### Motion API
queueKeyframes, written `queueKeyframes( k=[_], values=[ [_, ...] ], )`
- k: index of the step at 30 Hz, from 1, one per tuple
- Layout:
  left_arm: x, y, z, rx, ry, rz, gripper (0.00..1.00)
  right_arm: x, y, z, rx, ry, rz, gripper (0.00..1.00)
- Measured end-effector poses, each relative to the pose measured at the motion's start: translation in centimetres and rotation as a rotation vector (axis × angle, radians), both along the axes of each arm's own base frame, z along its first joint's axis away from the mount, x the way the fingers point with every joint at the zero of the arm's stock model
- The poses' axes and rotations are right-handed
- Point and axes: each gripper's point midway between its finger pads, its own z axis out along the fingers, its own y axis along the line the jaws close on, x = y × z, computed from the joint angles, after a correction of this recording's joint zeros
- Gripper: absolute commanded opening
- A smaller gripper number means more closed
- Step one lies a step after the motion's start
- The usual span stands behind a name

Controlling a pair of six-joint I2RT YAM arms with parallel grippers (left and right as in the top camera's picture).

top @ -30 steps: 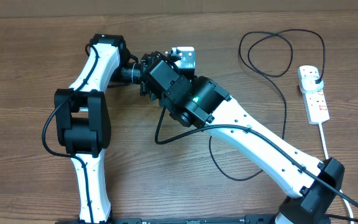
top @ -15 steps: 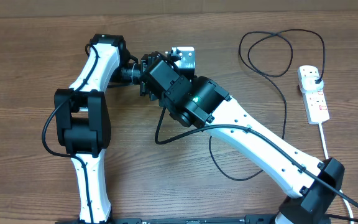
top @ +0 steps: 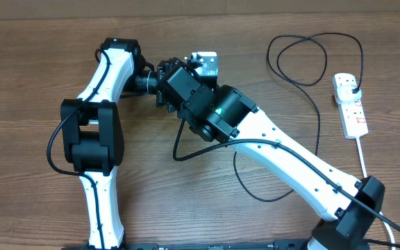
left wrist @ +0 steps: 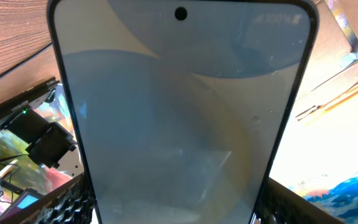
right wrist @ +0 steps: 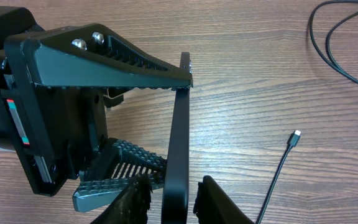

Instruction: Plug charger to phone and switch on socket

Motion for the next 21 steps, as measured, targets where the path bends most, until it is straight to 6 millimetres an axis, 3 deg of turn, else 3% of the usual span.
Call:
queueKeyframes(
  k=[21],
  values=[
    [-0.08, 0.01, 0.05, -0.002, -0.014, -0.001, 0.8, 0.06, 0.06, 0.05, 0.003, -0.003, 0.0, 0.16]
  ],
)
